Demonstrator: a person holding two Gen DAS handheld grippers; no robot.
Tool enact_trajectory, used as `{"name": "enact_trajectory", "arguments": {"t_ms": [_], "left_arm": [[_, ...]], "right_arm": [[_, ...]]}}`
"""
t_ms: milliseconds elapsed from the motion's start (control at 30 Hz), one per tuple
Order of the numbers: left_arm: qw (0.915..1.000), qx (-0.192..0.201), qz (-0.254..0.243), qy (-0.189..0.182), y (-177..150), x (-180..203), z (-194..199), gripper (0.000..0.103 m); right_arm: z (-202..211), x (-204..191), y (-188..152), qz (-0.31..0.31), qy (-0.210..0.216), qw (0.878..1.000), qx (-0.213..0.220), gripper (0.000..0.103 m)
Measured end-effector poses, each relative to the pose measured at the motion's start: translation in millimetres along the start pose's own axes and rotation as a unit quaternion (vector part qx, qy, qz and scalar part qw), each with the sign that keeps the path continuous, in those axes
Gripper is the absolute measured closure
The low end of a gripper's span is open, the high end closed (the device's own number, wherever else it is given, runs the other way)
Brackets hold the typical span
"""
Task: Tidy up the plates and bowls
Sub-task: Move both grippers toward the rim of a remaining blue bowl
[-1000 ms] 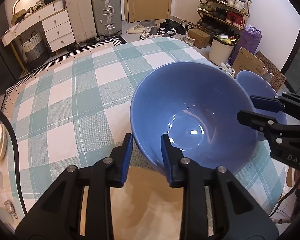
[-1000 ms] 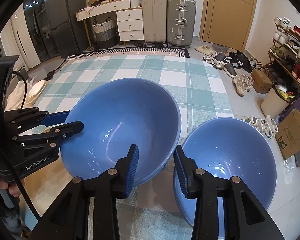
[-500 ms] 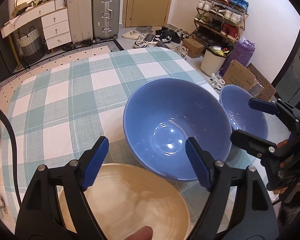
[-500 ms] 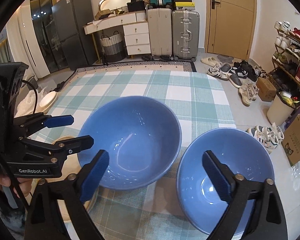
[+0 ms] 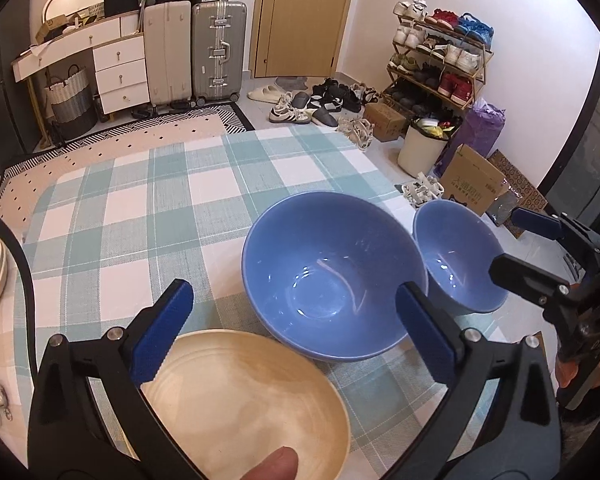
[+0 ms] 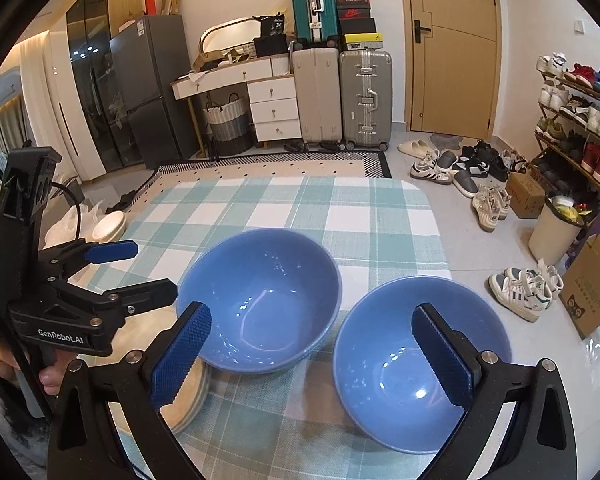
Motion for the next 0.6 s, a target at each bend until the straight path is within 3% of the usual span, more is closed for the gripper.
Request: {"name": "enact_trajectory", "arguments": {"t_ms": [233, 600], "left_arm": [[0.9998, 0.006, -0.010, -0.014, -5, 29, 20, 0.002], [0.9992, -0.011, -0.025, -0.031, -23, 87, 7, 0.002]], "right_arm": [[28, 26, -5, -0.034, -0.008, 0.999, 0.011, 0.001], [52, 68, -26, -0.066, -0.027, 0.997, 0.012, 0.001]]}}
Point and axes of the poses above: each gripper's, at about its wrist camera, not at the fingertips, and z roughly against the way its jaws point, x to its right, y to its top, the point moved 5 cm from there along -z, roughly the way its jaws point, and after that the axes turned 2 degrees about -x, right-handed, at the moved point
